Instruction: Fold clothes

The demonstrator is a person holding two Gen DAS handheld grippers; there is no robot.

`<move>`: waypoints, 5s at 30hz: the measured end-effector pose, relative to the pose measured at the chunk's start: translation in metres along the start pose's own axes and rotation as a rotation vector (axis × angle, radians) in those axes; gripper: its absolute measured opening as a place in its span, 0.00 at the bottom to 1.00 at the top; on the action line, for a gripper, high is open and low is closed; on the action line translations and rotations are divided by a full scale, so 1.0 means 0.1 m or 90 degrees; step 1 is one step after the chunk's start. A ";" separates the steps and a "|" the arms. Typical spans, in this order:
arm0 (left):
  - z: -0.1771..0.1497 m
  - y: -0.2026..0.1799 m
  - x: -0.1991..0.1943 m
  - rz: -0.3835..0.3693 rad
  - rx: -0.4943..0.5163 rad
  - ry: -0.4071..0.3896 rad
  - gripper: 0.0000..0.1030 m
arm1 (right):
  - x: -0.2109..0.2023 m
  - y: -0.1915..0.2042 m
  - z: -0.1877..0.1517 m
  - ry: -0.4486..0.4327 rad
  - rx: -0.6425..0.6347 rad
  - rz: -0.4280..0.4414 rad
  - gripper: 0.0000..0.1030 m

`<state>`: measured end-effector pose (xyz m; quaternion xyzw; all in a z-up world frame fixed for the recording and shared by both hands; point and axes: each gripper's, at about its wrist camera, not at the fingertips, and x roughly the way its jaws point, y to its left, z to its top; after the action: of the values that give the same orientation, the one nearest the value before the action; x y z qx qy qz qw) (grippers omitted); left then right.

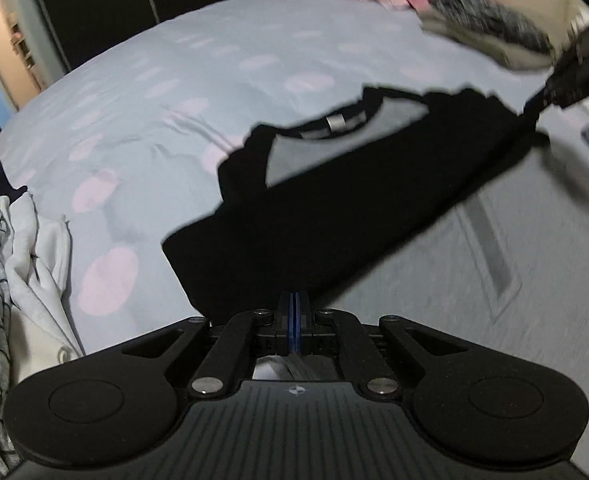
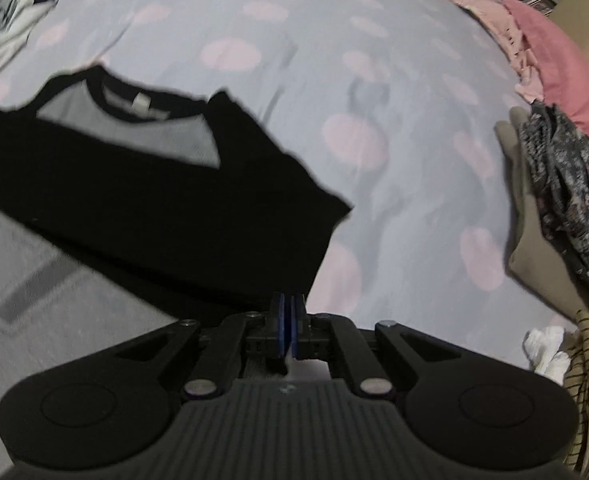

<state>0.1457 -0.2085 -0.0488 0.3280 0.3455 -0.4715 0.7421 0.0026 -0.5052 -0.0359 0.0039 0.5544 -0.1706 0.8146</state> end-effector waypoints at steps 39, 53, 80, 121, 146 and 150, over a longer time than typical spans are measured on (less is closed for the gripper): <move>-0.22 0.53 -0.14 0.069 -0.187 0.093 0.20 | 0.09 -0.40 -0.18 0.020 0.161 0.024 0.38; -0.55 -0.14 -0.51 -0.060 -0.158 0.116 0.37 | -0.32 0.11 -1.05 0.052 0.071 0.116 0.43; -1.64 -1.10 -0.80 -0.116 -0.059 0.355 0.37 | -0.34 0.87 -2.54 0.217 -0.102 0.170 0.35; -0.89 0.33 -2.02 -0.284 -0.307 0.021 0.03 | -1.76 -0.04 -2.02 -0.023 0.090 0.285 0.03; 0.71 1.39 -0.80 -0.125 -0.362 -0.070 0.03 | -0.98 -0.69 0.17 -0.142 0.184 0.168 0.03; 0.79 1.56 -0.26 -0.110 -0.397 -0.031 0.03 | -0.50 -0.72 0.42 -0.111 0.208 0.163 0.03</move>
<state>0.2977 -0.2070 0.0409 0.0428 0.4819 -0.4117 0.7723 0.0032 -0.5677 0.0390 0.1914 0.4416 -0.1534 0.8630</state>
